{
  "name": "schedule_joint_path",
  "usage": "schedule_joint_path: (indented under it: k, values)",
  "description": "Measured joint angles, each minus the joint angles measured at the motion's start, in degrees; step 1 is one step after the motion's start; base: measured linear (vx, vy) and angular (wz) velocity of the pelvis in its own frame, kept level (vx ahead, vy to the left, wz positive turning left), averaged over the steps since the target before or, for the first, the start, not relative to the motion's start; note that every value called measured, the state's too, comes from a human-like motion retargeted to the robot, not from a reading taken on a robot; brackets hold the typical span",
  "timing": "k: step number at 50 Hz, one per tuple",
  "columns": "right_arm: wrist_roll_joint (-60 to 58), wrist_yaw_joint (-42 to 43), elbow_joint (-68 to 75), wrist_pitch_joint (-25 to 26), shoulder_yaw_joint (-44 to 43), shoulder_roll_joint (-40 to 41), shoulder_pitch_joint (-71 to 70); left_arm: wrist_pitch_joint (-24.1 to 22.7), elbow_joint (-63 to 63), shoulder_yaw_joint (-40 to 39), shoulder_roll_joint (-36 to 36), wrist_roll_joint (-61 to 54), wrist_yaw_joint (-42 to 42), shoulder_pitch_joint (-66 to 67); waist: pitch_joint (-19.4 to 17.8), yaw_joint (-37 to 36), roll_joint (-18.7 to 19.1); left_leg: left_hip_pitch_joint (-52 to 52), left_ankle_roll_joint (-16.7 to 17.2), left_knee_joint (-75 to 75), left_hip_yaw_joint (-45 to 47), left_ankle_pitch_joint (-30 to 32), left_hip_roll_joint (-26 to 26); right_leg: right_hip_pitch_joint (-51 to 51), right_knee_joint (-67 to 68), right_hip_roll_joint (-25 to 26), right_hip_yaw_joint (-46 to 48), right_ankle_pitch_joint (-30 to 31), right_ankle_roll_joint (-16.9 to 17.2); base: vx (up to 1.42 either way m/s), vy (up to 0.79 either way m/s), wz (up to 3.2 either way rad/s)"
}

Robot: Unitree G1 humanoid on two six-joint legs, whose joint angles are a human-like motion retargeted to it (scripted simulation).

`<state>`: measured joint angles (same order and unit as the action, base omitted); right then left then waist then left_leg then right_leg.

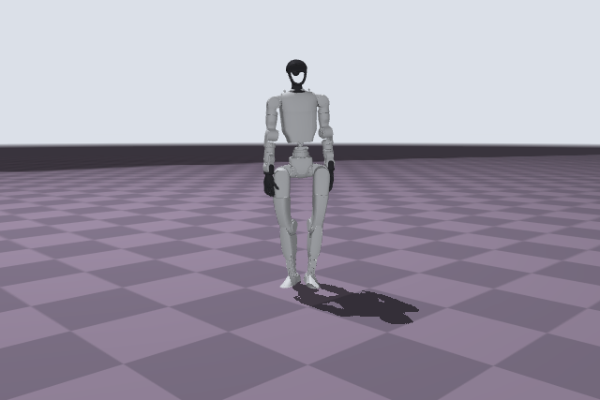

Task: Upper body actions

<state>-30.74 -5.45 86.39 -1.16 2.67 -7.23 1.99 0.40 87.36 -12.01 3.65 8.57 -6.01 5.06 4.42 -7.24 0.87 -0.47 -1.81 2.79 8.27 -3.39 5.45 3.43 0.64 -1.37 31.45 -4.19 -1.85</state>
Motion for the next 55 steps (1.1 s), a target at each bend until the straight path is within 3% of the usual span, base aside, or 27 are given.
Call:
schedule_joint_path:
  k: [14, 22, 25, 31, 38, 43, 45, 47, 50, 55]
  values:
    - [-0.1, -0.8, 0.6, -0.2, -0.2, -0.8, -0.8, -0.8, 1.6, -1.6, 1.1, -1.4, -1.1, 0.9, -0.7, 0.1, -2.0, 1.4, -1.4, -0.8, 4.3, -0.9, 0.6, -2.7, 3.0, -1.0, -4.0, 0.5, -0.4, 0.02, 0.02, -0.30]
    - [1.3, -4.5, -7.6, -2.6, 2.1, -0.3, -5.0, -0.7, 3.8, -3.1, 1.8, -1.7, -1.5, 1.6, -5.8, 3.0, -3.1, 3.3, -2.8, -2.8, 15.5, -2.0, 0.2, -8.2, 5.3, -0.1, -11.9, 4.8, -0.3, -0.15, -0.03, -1.33]
    - [1.9, -5.9, -11.4, -4.1, 3.9, 0.2, -5.5, -0.4, 5.0, -2.7, 2.6, -0.8, -2.2, 2.0, -6.1, 4.8, -3.2, 2.8, -2.6, -3.7, 21.2, -2.4, -0.8, -10.2, 4.6, 0.4, -11.9, 4.7, -0.5, -0.29, -0.07, -1.75]
    - [-0.3, -6.0, -12.3, -5.5, 6.4, 0.4, -5.2, -0.4, 6.2, -0.6, 4.9, 0.5, -2.9, 2.5, -5.8, 8.0, -1.7, 1.7, -1.7, -4.4, 32.3, -3.2, -4.8, -9.8, 3.9, -2.4, 9.6, -2.4, -0.1, -0.31, -0.10, -1.76]
    - [-1.7, -1.9, -2.7, -3.3, 4.2, -1.6, -4.9, -1.2, 3.1, -0.9, 6.8, 0.8, -5.2, 1.6, -5.1, 10.1, -0.4, 2.3, 0.1, -4.5, 45.3, -5.2, -7.3, -4.7, 4.1, -3.9, 30.7, -2.2, 1.8, -0.28, -0.05, -1.70]
    - [4.7, 1.4, 8.2, -0.1, -0.2, -3.9, -4.1, -1.1, 0.4, -2.2, 7.1, 0.2, -3.4, -0.3, -2.9, 8.8, -0.1, 2.3, 1.6, -4.0, 51.9, -6.6, -7.6, 0.2, 4.1, -4.2, 45.1, -1.7, 2.6, -0.21, -0.03, -1.46]
    - [8.2, 2.2, 11.0, 1.0, -1.7, -4.9, -3.1, -1.4, -0.8, -2.9, 6.9, -0.6, -2.9, -1.1, -2.0, 7.2, -0.7, 2.1, 2.3, -3.6, 53.3, -7.1, -7.2, 1.5, 3.9, -4.5, 46.9, -1.0, 2.5, -0.15, -0.10, -1.41]
    - [10.6, 2.6, 11.0, 2.4, -2.9, -5.5, -1.0, -1.8, -1.9, -3.5, 6.4, -1.8, -3.1, -1.7, -1.4, 6.6, -1.8, 2.4, 2.8, -3.2, 54.4, -7.5, -6.2, 1.8, 3.1, -4.7, 43.9, -2.0, 4.4, -0.10, -0.14, -0.83]
    - [11.6, 2.6, 11.0, 3.5, -4.7, -5.4, 1.1, -2.0, -2.6, -4.3, 5.4, -3.9, -3.7, -2.4, -0.8, 6.4, -2.5, 3.2, 3.8, -2.9, 56.5, -7.2, -5.8, 0.1, 1.7, -4.3, 38.3, -2.5, 3.4, -0.11, -0.17, -0.58]
    - [7.5, 1.9, 9.6, 1.5, -5.4, -4.4, 0.3, -3.6, -2.0, -3.6, 2.9, -8.5, -3.0, -3.2, -1.2, 9.2, -1.0, 4.3, 5.1, -1.6, 59.0, -6.4, -7.7, -0.3, -0.1, -3.2, 34.3, -2.2, 3.6, -0.21, -0.18, -0.41]
